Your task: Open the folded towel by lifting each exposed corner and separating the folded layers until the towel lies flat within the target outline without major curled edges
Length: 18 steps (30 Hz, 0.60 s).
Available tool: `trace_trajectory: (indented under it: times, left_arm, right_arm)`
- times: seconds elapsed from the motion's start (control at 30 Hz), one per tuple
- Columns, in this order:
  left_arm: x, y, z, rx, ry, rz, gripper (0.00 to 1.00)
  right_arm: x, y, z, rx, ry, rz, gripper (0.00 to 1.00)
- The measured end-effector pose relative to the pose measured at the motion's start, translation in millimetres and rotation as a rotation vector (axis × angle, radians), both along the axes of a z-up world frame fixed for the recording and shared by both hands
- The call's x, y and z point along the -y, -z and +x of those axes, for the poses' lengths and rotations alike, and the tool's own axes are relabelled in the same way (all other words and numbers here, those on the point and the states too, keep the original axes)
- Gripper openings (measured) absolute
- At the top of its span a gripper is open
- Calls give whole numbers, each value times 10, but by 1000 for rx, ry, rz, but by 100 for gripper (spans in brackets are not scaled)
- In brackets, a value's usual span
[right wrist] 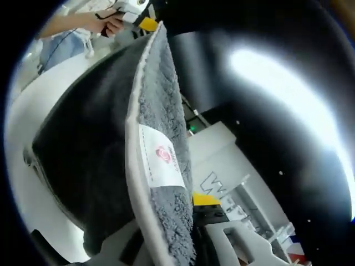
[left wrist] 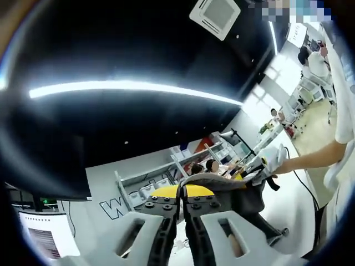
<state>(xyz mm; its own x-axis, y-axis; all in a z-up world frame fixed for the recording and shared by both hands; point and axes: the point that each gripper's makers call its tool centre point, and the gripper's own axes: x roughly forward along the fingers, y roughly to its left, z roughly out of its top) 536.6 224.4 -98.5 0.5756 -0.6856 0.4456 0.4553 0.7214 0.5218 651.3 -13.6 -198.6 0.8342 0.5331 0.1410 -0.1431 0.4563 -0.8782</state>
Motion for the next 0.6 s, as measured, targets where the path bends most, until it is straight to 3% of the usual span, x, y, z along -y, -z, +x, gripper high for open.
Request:
trace_trajectory:
  times: [0.27, 0.4, 0.5, 0.53, 0.6]
  left_arm:
    - [79, 48, 2, -9, 19, 13, 1]
    - [192, 98, -31, 2, 41, 56, 1]
    - [264, 120, -67, 4, 58, 76, 1]
    - [326, 141, -95, 2, 69, 96, 1]
    - [459, 203, -158, -3, 102, 145, 1]
  right_arm:
    - [184, -228, -38, 72, 44, 88, 0]
    - [371, -445, -104, 135, 69, 209, 0]
    - [404, -456, -96, 141, 74, 237, 0]
    - [419, -303, 28, 67, 77, 247, 0]
    - [390, -167, 105, -6, 65, 250, 0]
